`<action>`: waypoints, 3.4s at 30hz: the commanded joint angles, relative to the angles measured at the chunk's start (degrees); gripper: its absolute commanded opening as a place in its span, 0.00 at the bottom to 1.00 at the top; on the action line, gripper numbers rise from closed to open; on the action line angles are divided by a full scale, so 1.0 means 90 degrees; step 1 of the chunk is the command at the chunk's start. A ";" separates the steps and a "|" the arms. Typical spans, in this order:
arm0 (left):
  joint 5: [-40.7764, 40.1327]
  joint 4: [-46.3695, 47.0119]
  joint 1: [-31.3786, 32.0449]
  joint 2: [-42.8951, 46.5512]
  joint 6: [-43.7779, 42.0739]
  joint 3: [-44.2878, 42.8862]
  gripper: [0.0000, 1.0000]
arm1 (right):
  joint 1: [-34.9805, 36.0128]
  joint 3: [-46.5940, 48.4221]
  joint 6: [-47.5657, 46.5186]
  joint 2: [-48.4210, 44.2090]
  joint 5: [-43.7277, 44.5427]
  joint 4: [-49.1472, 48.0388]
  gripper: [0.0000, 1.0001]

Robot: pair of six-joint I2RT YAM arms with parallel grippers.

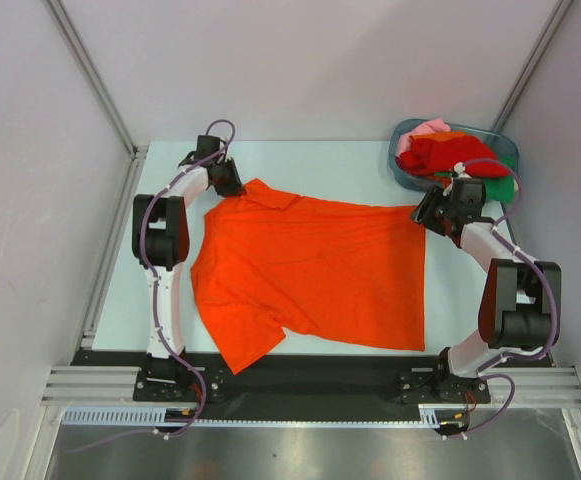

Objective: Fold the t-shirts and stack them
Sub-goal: Flatten the tshirt out

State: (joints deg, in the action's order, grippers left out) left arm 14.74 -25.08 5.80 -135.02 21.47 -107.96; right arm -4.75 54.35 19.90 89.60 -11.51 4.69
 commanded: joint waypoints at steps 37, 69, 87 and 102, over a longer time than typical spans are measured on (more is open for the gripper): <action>0.0764 0.1135 0.0000 0.3263 0.1061 0.2414 0.00 | 0.0508 0.0397 0.2496 0.2232 0.2791 -0.2435 0.52; 0.0276 0.1703 -0.0107 0.4728 0.1276 0.3900 0.00 | 0.1495 0.2291 0.1461 0.2867 0.4287 -0.0140 0.56; 0.0845 0.0860 -0.0157 0.2054 0.1052 0.1180 0.33 | 0.1934 0.2106 0.0416 0.1637 0.4121 -0.0258 0.57; -0.0575 -0.0981 -0.0867 0.2962 -0.0343 0.2418 0.67 | 0.4393 0.2271 0.0972 0.1635 0.0312 -0.0355 0.55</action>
State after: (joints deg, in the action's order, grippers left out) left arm 9.45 -27.20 1.58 -106.21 24.23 -81.84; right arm 29.08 73.17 27.14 103.44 2.59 2.61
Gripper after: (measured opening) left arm 0.679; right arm 0.548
